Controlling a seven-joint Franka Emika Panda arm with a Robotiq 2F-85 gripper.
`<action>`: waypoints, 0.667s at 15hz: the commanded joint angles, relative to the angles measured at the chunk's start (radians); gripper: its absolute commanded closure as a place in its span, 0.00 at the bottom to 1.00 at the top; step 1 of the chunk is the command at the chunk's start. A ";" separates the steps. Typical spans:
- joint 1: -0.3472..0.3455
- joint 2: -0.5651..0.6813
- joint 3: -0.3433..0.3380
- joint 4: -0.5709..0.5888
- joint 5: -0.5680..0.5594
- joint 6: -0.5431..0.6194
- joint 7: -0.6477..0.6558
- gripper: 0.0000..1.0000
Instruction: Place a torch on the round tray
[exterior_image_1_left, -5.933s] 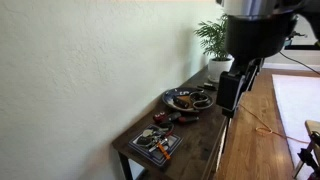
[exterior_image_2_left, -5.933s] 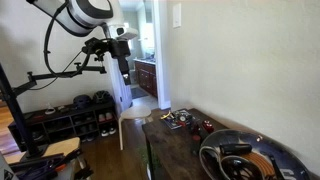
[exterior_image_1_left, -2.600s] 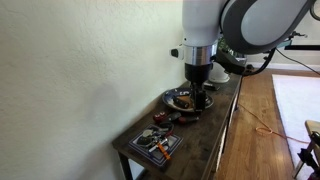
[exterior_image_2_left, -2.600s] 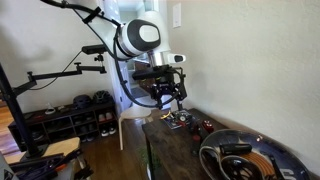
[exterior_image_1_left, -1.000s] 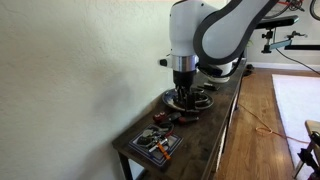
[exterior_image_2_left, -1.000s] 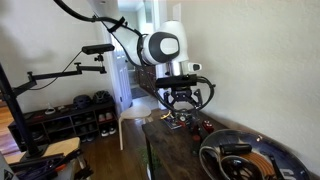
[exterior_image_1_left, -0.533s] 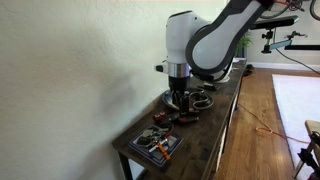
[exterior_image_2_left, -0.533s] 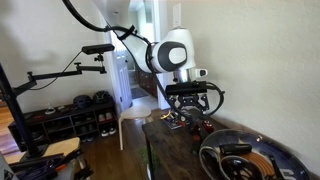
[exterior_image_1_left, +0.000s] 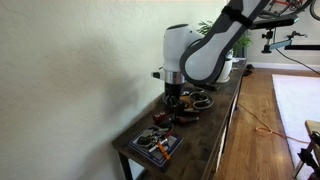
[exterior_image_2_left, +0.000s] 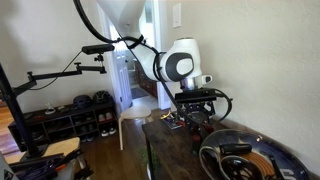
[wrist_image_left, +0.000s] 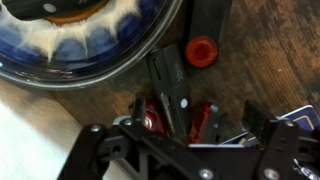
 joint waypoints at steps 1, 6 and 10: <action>-0.021 0.056 0.006 0.051 -0.016 0.012 -0.054 0.00; -0.035 0.116 0.011 0.108 -0.008 0.009 -0.097 0.00; -0.043 0.143 0.014 0.123 -0.011 0.003 -0.139 0.00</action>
